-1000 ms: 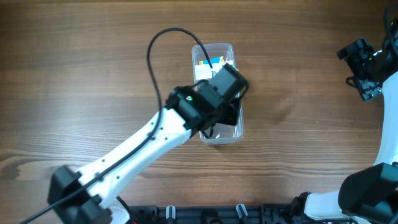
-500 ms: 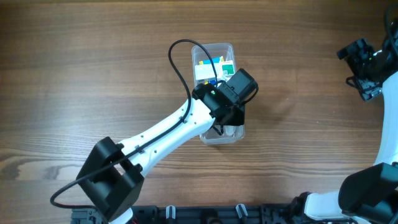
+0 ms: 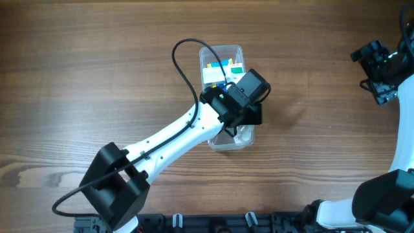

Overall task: Pack container
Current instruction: 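Release the bottle and retract the left arm to rest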

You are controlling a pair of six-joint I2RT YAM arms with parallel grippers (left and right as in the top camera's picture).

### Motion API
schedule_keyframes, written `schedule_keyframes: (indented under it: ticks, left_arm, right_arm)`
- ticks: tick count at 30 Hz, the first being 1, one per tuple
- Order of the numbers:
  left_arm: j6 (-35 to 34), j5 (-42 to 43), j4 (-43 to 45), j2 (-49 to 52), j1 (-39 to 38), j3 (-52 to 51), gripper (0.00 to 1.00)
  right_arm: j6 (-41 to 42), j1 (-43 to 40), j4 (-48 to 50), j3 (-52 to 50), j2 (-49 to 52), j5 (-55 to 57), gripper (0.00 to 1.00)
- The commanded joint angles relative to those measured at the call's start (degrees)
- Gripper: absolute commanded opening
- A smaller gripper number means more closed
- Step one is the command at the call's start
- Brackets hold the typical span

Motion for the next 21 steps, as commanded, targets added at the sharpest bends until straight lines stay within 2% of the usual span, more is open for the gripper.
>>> schedule_keyframes:
  ticks: [1,2,6,7,10,12,14,17,21]
  left_arm:
    - [3.1,-1.5,0.8,-2.4,0.7,3.0,0.92]
    - [3.1,-1.4,0.8,-3.8,1.1,3.5,1.0]
    - [5.4,-1.4,-5.1,-14.9,3.0,3.6,1.0]
    - [7.6,-1.4,-7.9,-18.9,3.1,3.6,1.0]
    - [7.8,-1.5,-18.6,-31.2,2.7,3.5,1.0]
    - [9.5,-2.5,-22.7,-38.7,0.1,1.8,1.0]
    - [9.5,-4.8,-21.1,-45.7,-4.4,-2.8,1.0]
    - [9.4,-6.6,-11.3,-55.7,-10.6,-13.9,1.0]
    - [8.8,-8.9,-12.2,-58.4,-11.1,-19.6,1.0]
  right_arm:
    - [0.7,-0.1,0.2,-0.2,0.7,0.3,1.0]
    - [0.7,-0.1,0.2,-0.2,0.7,0.3,1.0]
    - [0.7,-0.1,0.2,-0.2,0.7,0.3,1.0]
    - [0.7,-0.1,0.2,-0.2,0.7,0.3,1.0]
    - [0.7,-0.1,0.2,-0.2,0.7,0.3,1.0]
    - [0.7,-0.1,0.2,-0.2,0.7,0.3,1.0]
    - [0.7,-0.1,0.2,-0.2,0.7,0.3,1.0]
    - [0.7,-0.1,0.2,-0.2,0.7,0.3,1.0]
    - [0.7,-0.1,0.2,-0.2,0.7,0.3,1.0]
